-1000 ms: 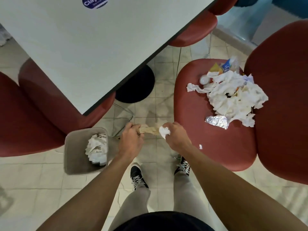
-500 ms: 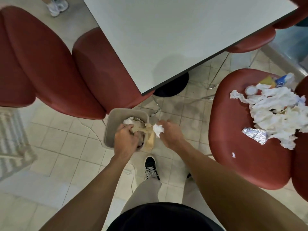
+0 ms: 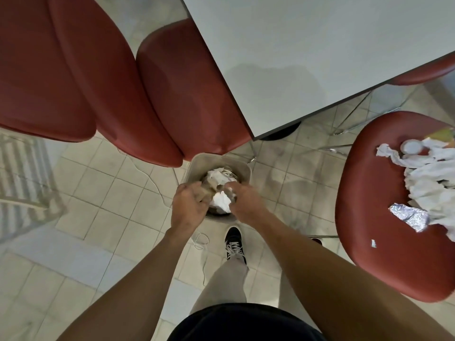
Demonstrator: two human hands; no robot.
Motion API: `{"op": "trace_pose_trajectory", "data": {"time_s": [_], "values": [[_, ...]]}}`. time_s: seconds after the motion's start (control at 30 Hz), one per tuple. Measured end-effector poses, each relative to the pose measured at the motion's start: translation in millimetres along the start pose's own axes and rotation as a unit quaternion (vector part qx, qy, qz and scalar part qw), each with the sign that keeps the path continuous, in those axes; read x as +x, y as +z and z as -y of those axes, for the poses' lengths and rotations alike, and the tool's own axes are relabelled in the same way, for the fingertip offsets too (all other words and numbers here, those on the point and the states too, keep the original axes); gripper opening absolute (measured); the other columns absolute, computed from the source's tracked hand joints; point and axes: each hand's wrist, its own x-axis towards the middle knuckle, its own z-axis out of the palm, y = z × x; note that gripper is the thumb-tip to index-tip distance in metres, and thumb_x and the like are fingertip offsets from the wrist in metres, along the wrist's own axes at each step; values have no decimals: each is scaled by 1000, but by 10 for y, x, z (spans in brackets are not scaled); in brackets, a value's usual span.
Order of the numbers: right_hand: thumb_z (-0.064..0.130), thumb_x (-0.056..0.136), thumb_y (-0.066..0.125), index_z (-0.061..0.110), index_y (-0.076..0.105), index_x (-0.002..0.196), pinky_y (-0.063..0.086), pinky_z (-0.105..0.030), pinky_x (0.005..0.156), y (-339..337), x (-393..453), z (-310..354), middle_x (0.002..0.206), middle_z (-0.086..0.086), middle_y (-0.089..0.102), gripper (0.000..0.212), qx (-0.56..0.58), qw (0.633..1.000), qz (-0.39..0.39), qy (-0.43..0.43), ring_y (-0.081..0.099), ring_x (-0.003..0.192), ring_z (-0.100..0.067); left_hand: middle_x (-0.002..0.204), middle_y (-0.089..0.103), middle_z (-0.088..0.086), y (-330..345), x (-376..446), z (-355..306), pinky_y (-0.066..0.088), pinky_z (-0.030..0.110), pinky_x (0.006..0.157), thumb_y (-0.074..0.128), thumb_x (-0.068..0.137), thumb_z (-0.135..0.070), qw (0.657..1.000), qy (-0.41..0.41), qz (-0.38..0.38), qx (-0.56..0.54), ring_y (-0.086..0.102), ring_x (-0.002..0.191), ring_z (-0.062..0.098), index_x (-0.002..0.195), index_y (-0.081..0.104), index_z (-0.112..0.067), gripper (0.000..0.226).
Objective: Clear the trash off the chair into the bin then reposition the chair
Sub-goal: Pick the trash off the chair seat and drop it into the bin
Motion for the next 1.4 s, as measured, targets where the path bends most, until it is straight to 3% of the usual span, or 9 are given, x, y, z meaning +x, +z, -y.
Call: {"op": "trace_pose_trajectory", "data": {"time_s": [0.2, 0.4, 0.67, 0.83, 0.93, 1.03, 1.2, 1.4], "values": [[7, 81, 57, 21, 51, 134, 47, -37, 97, -65, -19, -153, 131, -13, 48, 55, 10, 999, -7, 34, 54, 114, -32, 114, 58, 7, 90, 27, -38, 41, 24, 87, 73, 77, -19, 999, -18, 35, 20, 57, 106, 23, 120, 64, -22, 44], [4, 82, 59, 26, 45, 138, 45, -30, 88, -245, -127, -463, 129, -10, 46, 62, 17, 997, -27, 69, 54, 114, -28, 122, 56, 2, 243, 42, -245, 47, 33, 95, 76, 77, -22, 996, -5, 79, 28, 57, 109, 23, 123, 62, -25, 47], [5, 84, 58, 25, 39, 143, 48, -32, 90, -631, -472, -1190, 135, -10, 42, 64, 59, 987, -83, 128, 57, 108, -26, 124, 55, 2, 668, -3, -833, 38, 22, 99, 72, 79, -19, 982, 99, 152, 46, 55, 111, 16, 123, 62, -22, 45], [7, 84, 55, 25, 39, 142, 50, -35, 88, -947, -743, -1753, 132, -8, 41, 63, 86, 976, -113, 164, 59, 101, -26, 122, 57, 2, 1043, -105, -1316, 45, 37, 99, 72, 78, -20, 966, 153, 195, 70, 54, 113, 19, 122, 61, -29, 46], [10, 84, 56, 23, 41, 140, 46, -32, 92, -1142, -920, -2106, 130, -8, 43, 59, 93, 970, -139, 177, 56, 106, -27, 124, 55, 1, 1326, -193, -1636, 46, 42, 98, 72, 80, -25, 956, 171, 214, 107, 53, 116, 21, 124, 58, -35, 47], [10, 84, 56, 22, 45, 139, 42, -30, 92, -1331, -1071, -2421, 129, -8, 43, 57, 109, 960, -166, 198, 54, 110, -28, 127, 54, 0, 1608, -288, -1922, 48, 39, 96, 71, 81, -25, 944, 202, 238, 106, 55, 114, 21, 126, 57, -33, 47], [6, 81, 54, 11, 54, 122, 47, -36, 83, -1637, -1321, -3033, 116, -14, 48, 41, 134, 942, -210, 224, 57, 98, -37, 126, 53, -4, 2141, -475, -2475, 43, 29, 95, 70, 83, -26, 922, 238, 271, 139, 53, 116, 17, 128, 55, -32, 48], [10, 83, 60, 22, 42, 140, 48, -34, 91, -1930, -1531, -3895, 136, -9, 39, 61, 172, 919, -221, 277, 57, 111, -30, 124, 54, -6, 2841, -722, -3133, 30, 14, 93, 70, 83, -22, 889, 307, 313, 134, 49, 118, 10, 123, 61, -28, 41]]}}
